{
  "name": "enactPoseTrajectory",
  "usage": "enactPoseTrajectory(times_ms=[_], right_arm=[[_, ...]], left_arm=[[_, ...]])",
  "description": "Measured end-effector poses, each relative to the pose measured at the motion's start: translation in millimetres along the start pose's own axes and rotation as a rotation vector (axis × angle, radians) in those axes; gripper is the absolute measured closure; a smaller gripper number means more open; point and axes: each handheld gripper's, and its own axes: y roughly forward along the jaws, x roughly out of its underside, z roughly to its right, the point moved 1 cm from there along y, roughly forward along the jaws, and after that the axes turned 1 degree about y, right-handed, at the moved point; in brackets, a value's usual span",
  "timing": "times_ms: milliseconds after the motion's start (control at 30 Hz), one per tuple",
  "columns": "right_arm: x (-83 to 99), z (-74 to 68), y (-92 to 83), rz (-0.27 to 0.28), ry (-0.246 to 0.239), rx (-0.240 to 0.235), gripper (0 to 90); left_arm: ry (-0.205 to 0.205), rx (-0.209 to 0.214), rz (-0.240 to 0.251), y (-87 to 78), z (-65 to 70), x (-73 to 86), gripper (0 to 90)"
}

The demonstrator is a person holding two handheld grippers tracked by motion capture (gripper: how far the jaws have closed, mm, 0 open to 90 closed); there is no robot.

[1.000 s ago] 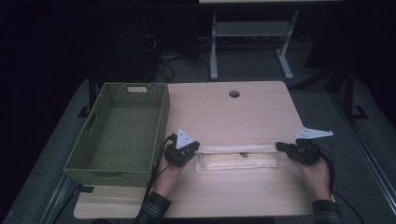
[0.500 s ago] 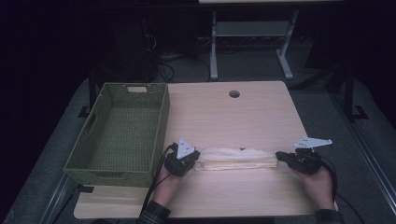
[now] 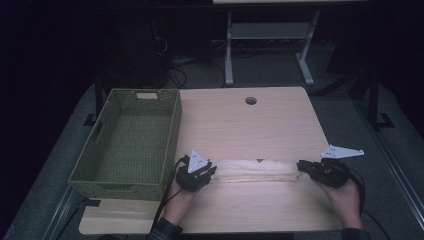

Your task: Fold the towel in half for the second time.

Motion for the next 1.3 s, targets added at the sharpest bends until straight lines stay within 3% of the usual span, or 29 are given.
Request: enactPoseTrajectory(times_ms=[100, 233, 400, 700, 933, 1033, 1300], right_arm=[[-4.5, 2.2, 5.1, -0.003, 0.002, 0.004, 86.4], [-2.6, 1.0, 15.4, -0.055, -0.002, -0.009, 89.6], [6.1, -2.6, 16.2, -0.090, -0.002, -0.025, 89.6], [25.0, -10.1, 20.5, -0.145, 0.000, -0.059, 89.9], [25.4, -10.5, 23.3, -0.151, -0.038, -0.017, 89.9], [22.8, -10.0, 24.2, -0.143, -0.036, -0.012, 89.8], [16.0, -19.5, 16.8, -0.107, -0.029, -0.035, 89.8]], left_arm=[[-0.005, -0.001, -0.004, 7.1, -4.4, -6.4, 80.5], [-0.015, 0.014, -0.045, 16.3, -7.0, -5.0, 87.1], [0.004, 0.034, -0.081, 15.6, -1.4, 4.7, 87.8], [0.017, 0.027, -0.140, 17.6, 0.0, 21.0, 88.4], [0.006, 0.041, -0.137, 16.4, 1.4, 23.7, 89.2], [0.000, 0.051, -0.116, 14.0, 1.9, 21.0, 85.6], [-0.016, 0.084, -0.092, 10.4, 0.2, 13.2, 79.4]])
